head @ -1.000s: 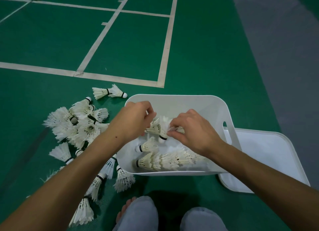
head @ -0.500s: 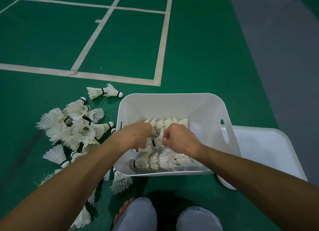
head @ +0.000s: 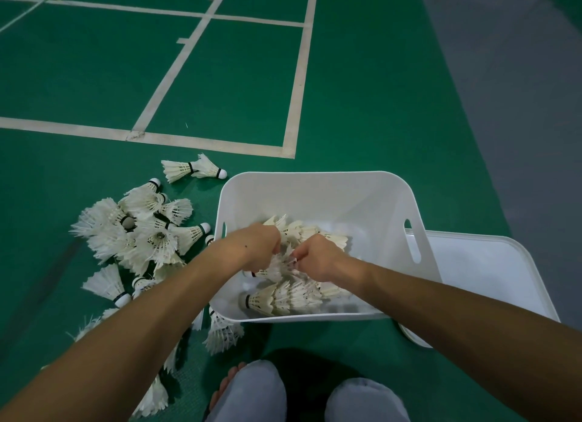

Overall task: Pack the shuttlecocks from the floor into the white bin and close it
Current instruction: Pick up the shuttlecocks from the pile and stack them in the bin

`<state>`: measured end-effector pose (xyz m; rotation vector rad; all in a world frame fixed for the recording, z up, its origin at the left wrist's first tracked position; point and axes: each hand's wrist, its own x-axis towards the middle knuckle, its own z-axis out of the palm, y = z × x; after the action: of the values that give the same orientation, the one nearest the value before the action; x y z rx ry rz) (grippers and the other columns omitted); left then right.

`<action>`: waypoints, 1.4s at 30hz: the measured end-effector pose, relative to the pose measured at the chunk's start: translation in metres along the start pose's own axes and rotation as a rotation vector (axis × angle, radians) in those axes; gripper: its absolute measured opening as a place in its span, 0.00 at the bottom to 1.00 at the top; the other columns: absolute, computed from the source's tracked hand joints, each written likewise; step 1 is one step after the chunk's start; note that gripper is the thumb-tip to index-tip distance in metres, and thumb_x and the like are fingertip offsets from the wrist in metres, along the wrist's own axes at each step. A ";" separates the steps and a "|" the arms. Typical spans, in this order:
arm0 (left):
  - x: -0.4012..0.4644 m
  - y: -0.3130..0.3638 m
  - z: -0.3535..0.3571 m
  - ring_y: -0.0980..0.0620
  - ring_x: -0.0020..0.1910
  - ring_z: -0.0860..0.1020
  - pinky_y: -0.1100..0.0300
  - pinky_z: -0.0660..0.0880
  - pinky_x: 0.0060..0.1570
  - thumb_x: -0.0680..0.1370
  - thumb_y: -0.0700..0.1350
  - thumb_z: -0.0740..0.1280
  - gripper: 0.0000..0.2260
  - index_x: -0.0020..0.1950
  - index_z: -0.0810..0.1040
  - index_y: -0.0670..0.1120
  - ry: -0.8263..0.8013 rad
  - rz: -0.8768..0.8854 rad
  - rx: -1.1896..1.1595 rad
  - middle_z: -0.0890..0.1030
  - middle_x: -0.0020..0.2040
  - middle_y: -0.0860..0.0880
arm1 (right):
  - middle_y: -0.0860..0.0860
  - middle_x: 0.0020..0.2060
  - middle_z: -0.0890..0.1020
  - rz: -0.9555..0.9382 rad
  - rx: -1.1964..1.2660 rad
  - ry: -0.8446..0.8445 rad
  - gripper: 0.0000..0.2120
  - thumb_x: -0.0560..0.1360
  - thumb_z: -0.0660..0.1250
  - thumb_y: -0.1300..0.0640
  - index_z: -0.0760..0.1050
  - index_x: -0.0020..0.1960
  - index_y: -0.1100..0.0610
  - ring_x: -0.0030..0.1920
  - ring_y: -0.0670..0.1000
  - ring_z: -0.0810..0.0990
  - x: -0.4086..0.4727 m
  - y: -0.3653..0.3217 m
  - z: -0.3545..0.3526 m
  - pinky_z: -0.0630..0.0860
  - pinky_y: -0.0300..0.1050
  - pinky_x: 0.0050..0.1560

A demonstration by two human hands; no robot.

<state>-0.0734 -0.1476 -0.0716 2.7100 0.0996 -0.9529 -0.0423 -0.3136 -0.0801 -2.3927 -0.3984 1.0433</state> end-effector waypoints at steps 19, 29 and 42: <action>-0.149 -0.024 -0.013 0.54 0.43 0.82 0.68 0.77 0.42 0.80 0.40 0.74 0.04 0.51 0.83 0.49 0.776 0.289 -0.648 0.83 0.41 0.57 | 0.41 0.47 0.86 -0.505 -0.067 0.362 0.07 0.81 0.69 0.53 0.85 0.56 0.50 0.49 0.39 0.83 -0.071 -0.043 -0.049 0.81 0.40 0.54; -0.178 -0.123 0.053 0.60 0.42 0.81 0.65 0.78 0.41 0.79 0.46 0.75 0.04 0.49 0.81 0.52 0.802 -0.245 -0.728 0.84 0.42 0.55 | 0.41 0.49 0.85 -0.850 -0.354 0.282 0.07 0.82 0.66 0.51 0.82 0.56 0.49 0.52 0.45 0.79 -0.055 -0.142 -0.039 0.78 0.47 0.55; -0.100 -0.156 0.070 0.46 0.56 0.80 0.50 0.80 0.50 0.74 0.63 0.76 0.26 0.68 0.77 0.56 0.661 -0.470 0.012 0.81 0.58 0.51 | 0.49 0.55 0.85 -0.758 -0.951 -0.205 0.10 0.80 0.67 0.59 0.83 0.59 0.52 0.55 0.54 0.83 0.065 -0.232 0.011 0.81 0.48 0.55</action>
<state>-0.2175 -0.0140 -0.0975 2.9497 0.8810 -0.0984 -0.0229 -0.0875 0.0018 -2.4228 -2.0552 0.7988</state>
